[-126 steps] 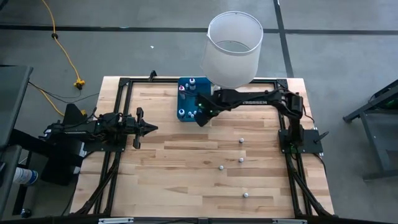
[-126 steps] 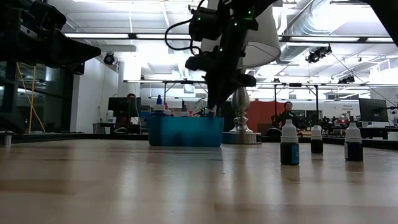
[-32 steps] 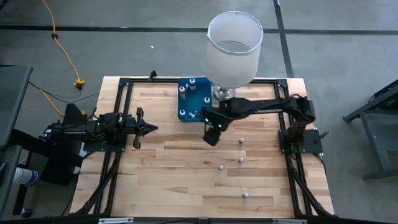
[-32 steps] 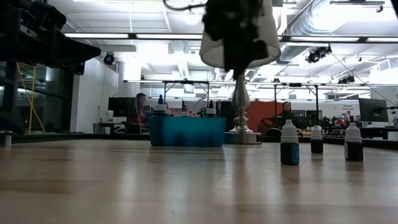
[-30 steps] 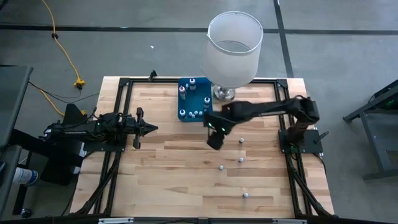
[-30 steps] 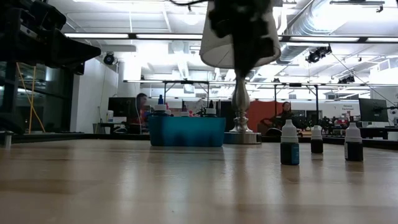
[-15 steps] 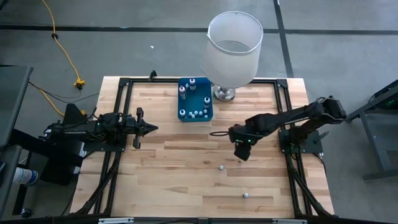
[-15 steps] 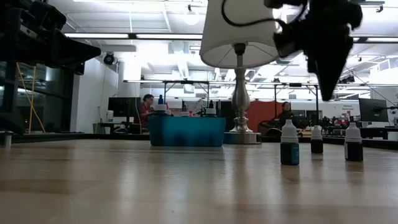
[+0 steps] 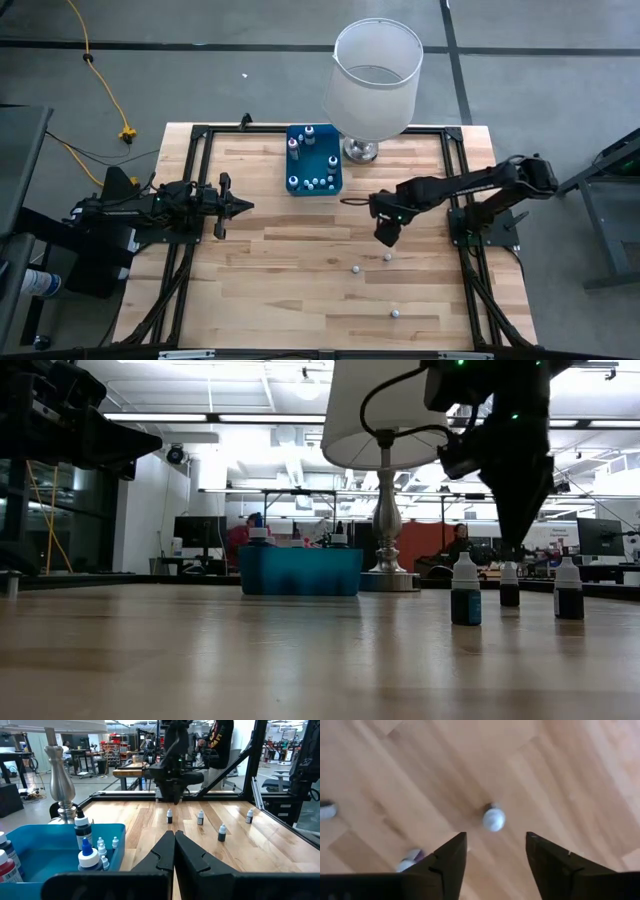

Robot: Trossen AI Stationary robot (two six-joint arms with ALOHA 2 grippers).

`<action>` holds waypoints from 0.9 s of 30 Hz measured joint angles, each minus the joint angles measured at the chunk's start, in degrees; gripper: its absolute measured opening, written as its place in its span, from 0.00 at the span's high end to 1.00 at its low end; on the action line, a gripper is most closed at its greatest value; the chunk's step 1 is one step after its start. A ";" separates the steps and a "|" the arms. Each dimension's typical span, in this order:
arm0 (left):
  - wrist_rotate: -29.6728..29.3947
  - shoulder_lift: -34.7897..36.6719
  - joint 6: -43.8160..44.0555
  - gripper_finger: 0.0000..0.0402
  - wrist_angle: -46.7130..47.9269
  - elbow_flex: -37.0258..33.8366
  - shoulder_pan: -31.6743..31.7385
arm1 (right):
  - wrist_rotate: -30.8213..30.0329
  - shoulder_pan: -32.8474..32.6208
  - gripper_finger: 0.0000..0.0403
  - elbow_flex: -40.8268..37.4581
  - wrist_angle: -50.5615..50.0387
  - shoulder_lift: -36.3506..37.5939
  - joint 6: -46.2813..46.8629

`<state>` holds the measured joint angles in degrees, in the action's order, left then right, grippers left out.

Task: Pick & Place food coloring
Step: Put the top small black food coloring bottle on the top into the blue bin

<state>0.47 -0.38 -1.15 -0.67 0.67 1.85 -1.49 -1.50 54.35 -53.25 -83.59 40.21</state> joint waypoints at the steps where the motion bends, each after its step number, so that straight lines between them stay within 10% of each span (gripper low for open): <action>1: 0.00 -0.02 0.00 1.00 0.00 0.00 0.00 | -0.45 0.39 0.51 0.00 0.00 -0.03 -0.07; 10: 0.00 -0.02 0.00 1.00 -0.02 0.00 0.00 | 1.44 3.15 0.42 0.00 0.47 -5.02 0.38; 27: -0.01 -0.01 0.00 1.00 -0.01 0.00 0.00 | 3.57 4.12 0.57 -1.15 3.69 -8.31 0.92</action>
<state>0.46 -0.39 -1.15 -0.68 0.67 1.85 2.09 2.61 53.20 -49.57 -91.90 41.12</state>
